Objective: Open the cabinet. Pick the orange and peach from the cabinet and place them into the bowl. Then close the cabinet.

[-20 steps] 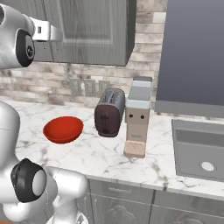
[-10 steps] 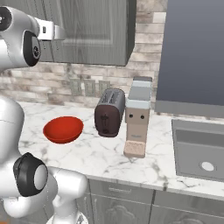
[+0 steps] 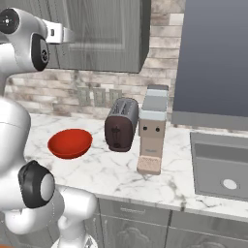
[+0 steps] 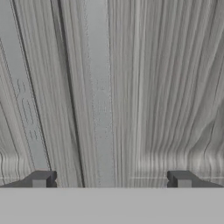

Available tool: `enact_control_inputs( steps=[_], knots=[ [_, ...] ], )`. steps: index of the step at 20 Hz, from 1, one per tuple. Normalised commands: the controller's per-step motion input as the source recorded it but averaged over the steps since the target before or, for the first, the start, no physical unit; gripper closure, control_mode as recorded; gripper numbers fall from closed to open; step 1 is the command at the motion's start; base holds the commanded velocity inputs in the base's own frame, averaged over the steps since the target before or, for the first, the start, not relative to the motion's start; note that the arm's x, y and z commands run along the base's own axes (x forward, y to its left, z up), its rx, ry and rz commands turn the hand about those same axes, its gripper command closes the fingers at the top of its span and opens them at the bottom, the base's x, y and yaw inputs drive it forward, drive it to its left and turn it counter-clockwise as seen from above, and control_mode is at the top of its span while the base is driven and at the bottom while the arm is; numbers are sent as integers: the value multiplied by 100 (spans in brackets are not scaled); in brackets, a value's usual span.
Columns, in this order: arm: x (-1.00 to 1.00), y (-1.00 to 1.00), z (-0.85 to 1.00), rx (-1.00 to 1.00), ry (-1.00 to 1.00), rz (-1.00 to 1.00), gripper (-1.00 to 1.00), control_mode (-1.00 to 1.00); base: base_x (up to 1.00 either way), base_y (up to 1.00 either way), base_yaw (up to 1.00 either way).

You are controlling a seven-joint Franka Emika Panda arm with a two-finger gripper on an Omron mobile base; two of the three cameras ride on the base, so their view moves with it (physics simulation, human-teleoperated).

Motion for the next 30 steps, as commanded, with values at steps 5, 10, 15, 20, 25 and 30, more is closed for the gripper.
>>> enact_control_inputs(
  steps=[5, 10, 15, 20, 25, 30],
  knots=[
    [24, 8, 0, 0, 0, 0, -100, -100, 0, 0, 0],
    [23, 0, 0, 0, 0, 0, -100, -100, 0, 0, 0],
    [29, 0, -5, 0, 0, 0, -100, -100, 0, 0, 0],
    [26, 0, -12, 0, 0, 0, -100, -100, 0, 0, 0],
    [24, 0, -14, 0, 0, 0, -100, -100, 0, 0, 0],
    [6, 0, -4, 0, 0, 0, 100, -100, 0, 0, 0]
  ],
)
